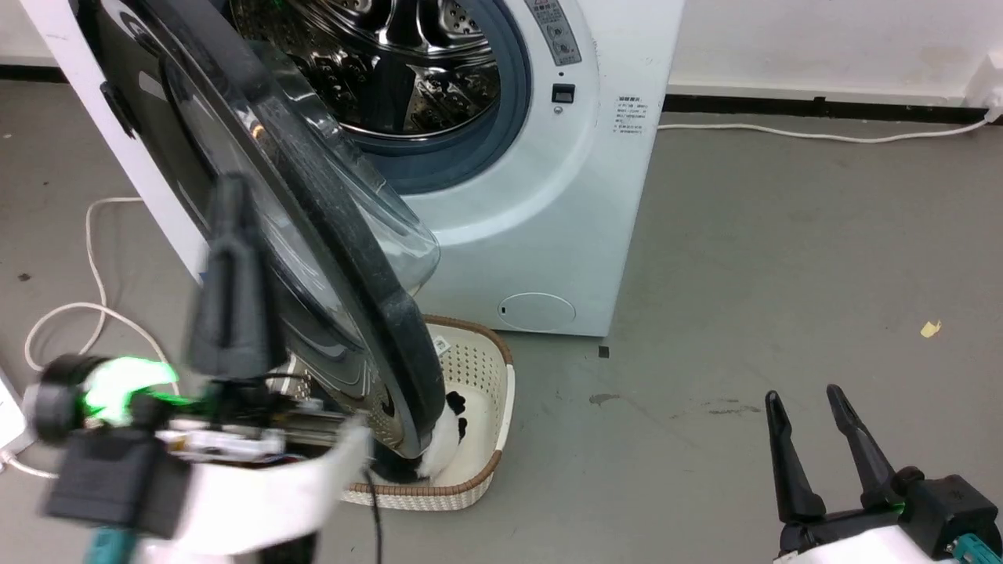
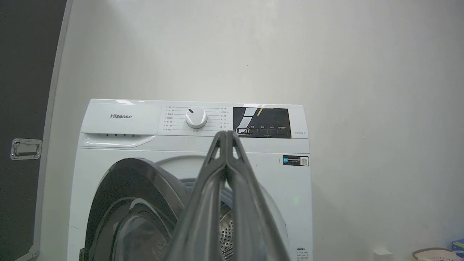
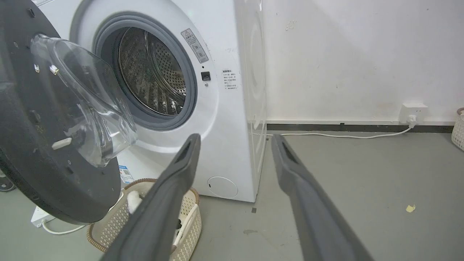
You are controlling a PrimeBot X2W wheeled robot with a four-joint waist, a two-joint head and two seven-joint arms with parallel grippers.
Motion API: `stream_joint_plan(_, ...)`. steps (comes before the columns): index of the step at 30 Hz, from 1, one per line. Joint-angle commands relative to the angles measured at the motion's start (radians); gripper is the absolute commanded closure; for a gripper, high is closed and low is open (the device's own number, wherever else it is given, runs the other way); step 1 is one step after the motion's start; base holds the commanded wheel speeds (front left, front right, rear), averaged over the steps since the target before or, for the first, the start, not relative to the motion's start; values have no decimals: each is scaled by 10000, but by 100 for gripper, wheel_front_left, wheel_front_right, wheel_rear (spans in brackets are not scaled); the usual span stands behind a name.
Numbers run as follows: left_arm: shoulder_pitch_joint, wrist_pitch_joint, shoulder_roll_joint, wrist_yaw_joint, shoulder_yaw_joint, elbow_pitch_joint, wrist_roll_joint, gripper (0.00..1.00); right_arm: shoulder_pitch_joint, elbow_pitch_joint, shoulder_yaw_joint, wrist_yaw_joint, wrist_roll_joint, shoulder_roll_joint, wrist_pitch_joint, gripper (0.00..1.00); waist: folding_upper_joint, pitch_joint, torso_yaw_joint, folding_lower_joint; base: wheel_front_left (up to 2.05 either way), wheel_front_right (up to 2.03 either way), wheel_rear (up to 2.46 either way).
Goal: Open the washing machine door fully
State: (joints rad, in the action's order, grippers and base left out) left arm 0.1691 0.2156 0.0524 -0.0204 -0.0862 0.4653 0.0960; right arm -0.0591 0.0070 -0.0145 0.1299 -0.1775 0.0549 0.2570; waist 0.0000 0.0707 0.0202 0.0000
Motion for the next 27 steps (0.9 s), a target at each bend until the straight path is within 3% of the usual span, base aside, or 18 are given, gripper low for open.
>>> stream_joint_plan(1, 160, -183, 42, 69, -278, 79, -158, 100, 133, -1, -18, 8, -70, -46, 47, 0, 0, 39, -14, 0, 0, 0, 0)
stream_joint_plan(5, 143, -720, 17, 128, -1386, -191, -360, 100, 177, 15, -36, 8, -103, -47, 47, 0, 0, 141, -31, 0, 0, 0, 0)
stream_joint_plan(13, -77, -1274, -12, -51, -2827, -2425, 13, 100, 335, 46, -91, 8, -145, -47, 47, 0, 0, 404, -123, 0, 0, 0, 0)
stream_joint_plan(27, 205, -842, -20, -680, -2925, -5527, 769, 100, 407, 149, 36, 8, -164, -47, 47, 0, 0, 710, 103, 0, 0, 0, 0)
